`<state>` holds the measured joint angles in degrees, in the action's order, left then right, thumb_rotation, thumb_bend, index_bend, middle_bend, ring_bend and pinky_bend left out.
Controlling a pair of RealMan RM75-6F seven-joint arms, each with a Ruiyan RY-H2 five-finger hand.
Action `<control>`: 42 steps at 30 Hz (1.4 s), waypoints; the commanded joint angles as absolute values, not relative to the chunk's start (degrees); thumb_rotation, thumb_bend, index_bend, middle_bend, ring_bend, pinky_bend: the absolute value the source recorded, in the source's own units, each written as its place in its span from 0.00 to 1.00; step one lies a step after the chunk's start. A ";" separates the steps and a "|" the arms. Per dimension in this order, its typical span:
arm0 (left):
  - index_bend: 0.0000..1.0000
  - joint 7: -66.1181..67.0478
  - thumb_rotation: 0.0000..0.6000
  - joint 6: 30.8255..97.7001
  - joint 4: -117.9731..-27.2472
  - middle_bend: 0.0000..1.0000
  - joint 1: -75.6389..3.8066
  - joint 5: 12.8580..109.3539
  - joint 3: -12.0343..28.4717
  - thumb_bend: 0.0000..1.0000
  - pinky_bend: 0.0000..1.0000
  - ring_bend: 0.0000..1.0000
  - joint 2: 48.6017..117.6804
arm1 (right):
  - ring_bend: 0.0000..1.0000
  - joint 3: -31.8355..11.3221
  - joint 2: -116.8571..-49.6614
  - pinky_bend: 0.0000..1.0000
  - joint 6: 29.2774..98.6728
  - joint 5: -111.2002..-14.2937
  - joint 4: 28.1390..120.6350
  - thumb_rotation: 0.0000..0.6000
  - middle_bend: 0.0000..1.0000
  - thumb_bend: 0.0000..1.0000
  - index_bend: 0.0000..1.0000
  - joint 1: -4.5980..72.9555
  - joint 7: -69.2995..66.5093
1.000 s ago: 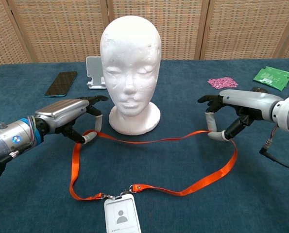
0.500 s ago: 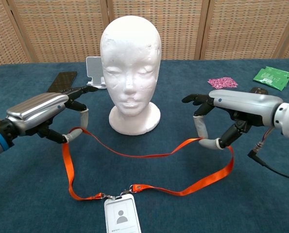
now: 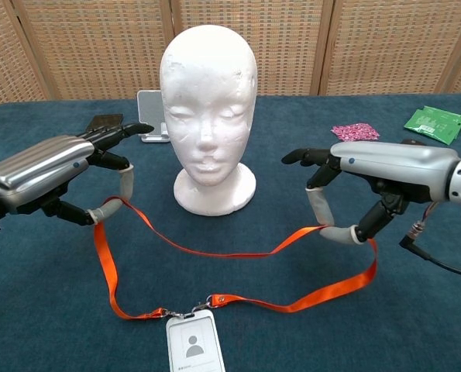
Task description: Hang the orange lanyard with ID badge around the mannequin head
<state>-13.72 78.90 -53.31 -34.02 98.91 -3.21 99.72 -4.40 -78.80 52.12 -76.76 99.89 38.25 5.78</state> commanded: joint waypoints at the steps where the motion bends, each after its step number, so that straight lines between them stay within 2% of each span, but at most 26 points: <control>1: 0.66 -13.49 1.00 80.46 -53.35 0.00 -34.09 100.19 -3.55 0.47 0.00 0.00 99.27 | 0.00 -3.48 -77.30 0.00 52.08 -79.57 100.43 1.00 0.00 0.72 0.76 38.29 4.35; 22: 0.68 -9.12 1.00 88.70 -57.79 0.00 -35.23 106.22 -3.21 0.47 0.00 0.00 94.55 | 0.00 -1.00 -70.49 0.00 55.48 -89.39 108.01 1.00 0.00 0.72 0.77 37.44 3.97; 32: 0.68 -7.86 1.00 88.66 -62.15 0.00 -36.79 106.14 -1.27 0.47 0.00 0.00 92.41 | 0.00 -3.84 -67.79 0.00 58.71 -89.27 112.03 1.00 0.00 0.72 0.78 37.13 4.76; 42: 0.69 -8.66 1.00 85.26 -73.69 0.00 -38.25 99.24 4.80 0.47 0.00 0.00 87.44 | 0.00 -9.82 -64.51 0.00 61.87 -84.69 114.08 1.00 0.00 0.72 0.78 37.44 1.68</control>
